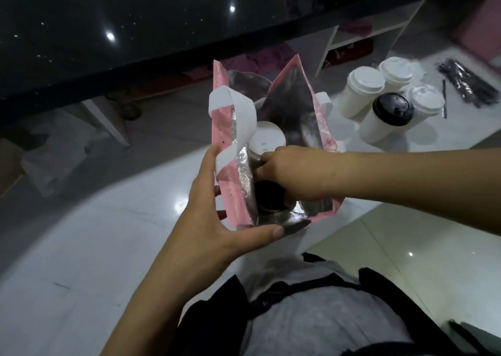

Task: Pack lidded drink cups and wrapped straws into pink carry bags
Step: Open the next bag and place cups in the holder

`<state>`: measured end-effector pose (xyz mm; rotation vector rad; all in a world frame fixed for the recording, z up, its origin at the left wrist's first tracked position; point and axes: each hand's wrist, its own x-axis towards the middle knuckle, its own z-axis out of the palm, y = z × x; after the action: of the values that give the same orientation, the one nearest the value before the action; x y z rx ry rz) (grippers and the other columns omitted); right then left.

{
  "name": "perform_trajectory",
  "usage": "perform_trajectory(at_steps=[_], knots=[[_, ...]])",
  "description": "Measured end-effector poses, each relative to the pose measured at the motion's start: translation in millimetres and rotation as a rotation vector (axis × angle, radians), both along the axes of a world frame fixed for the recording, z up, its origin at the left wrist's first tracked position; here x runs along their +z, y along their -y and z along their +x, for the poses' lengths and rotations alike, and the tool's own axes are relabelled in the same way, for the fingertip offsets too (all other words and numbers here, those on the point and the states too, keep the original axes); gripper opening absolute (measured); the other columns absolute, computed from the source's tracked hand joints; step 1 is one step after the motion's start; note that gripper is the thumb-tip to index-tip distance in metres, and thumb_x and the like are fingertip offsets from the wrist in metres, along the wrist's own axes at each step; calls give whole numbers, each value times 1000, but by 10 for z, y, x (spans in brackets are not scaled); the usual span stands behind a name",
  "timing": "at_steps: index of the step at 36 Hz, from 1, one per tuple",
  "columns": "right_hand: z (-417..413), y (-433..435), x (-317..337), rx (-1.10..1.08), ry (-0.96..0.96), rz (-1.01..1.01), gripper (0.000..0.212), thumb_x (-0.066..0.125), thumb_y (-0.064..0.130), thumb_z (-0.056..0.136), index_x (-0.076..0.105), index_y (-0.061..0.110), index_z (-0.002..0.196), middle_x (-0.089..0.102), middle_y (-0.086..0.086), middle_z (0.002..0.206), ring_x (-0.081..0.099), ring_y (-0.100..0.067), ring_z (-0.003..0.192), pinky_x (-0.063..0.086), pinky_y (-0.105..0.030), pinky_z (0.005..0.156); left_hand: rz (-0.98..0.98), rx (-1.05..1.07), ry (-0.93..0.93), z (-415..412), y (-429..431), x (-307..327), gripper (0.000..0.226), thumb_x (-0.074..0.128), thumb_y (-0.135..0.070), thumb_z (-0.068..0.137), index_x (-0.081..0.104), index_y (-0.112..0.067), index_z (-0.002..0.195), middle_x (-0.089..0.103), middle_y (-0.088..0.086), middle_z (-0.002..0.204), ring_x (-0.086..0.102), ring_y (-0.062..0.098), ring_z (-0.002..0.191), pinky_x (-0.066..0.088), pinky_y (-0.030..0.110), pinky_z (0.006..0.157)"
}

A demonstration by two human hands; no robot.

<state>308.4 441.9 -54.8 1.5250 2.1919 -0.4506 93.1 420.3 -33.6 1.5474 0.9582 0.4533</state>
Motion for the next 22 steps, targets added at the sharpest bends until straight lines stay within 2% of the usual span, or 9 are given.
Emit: perform_trajectory(at_steps=[4, 6, 8, 11, 14, 17, 20, 22], knots=[[1, 17, 36, -9, 22, 5, 67, 81, 23, 71, 55, 29, 133, 54, -1, 123, 58, -29, 104, 50, -37, 80, 21, -1, 6, 6, -22, -17, 117, 93, -39, 54, 17, -72, 136, 45, -32, 136, 58, -7, 110, 54, 15, 78], [4, 11, 49, -26, 8, 3, 65, 78, 23, 72, 56, 30, 132, 54, -1, 121, 59, -29, 102, 52, -40, 81, 32, 0, 8, 0, -27, -32, 117, 94, -39, 54, 18, -68, 139, 46, -26, 140, 60, 2, 115, 56, 26, 87], [3, -2, 73, -39, 4, -3, 61, 74, 22, 72, 57, 31, 130, 54, 0, 116, 60, -29, 98, 54, -43, 79, 38, 8, 9, -12, -25, -30, 118, 93, -41, 54, 18, -66, 141, 45, -25, 143, 58, 3, 117, 55, 31, 91], [14, 9, 128, -69, -3, -23, 59, 73, 22, 73, 57, 33, 129, 56, 0, 113, 60, -27, 97, 54, -41, 77, 41, 16, 3, -38, -32, -31, 117, 91, -45, 54, 16, -67, 141, 41, -29, 144, 56, -6, 114, 53, 25, 88], [31, 64, 118, -51, 7, -22, 60, 72, 22, 76, 54, 34, 132, 52, 0, 119, 59, -27, 101, 54, -44, 80, 53, 9, -6, -61, -51, -59, 117, 90, -45, 57, 14, -65, 143, 37, -30, 146, 52, -15, 113, 52, 14, 81], [51, 92, 103, -21, 12, -14, 61, 70, 21, 79, 50, 35, 135, 50, 0, 123, 59, -27, 103, 53, -43, 81, 76, -6, -35, -65, -49, -69, 115, 90, -44, 60, 13, -65, 143, 37, -25, 149, 49, -8, 122, 50, 18, 87], [75, 71, 138, -32, 12, -25, 63, 72, 27, 79, 48, 33, 137, 51, 0, 125, 57, -25, 105, 51, -39, 79, 91, -23, -60, -43, -8, -31, 108, 88, -46, 60, 11, -81, 127, 34, -32, 142, 47, -8, 123, 47, 13, 84], [90, 62, 196, -70, -33, -30, 63, 75, 36, 76, 49, 33, 133, 54, 2, 120, 56, -23, 103, 50, -38, 78, 85, -17, -75, -30, 4, -17, 106, 87, -50, 58, 8, -85, 120, 33, -32, 141, 46, -7, 125, 46, 13, 85]])
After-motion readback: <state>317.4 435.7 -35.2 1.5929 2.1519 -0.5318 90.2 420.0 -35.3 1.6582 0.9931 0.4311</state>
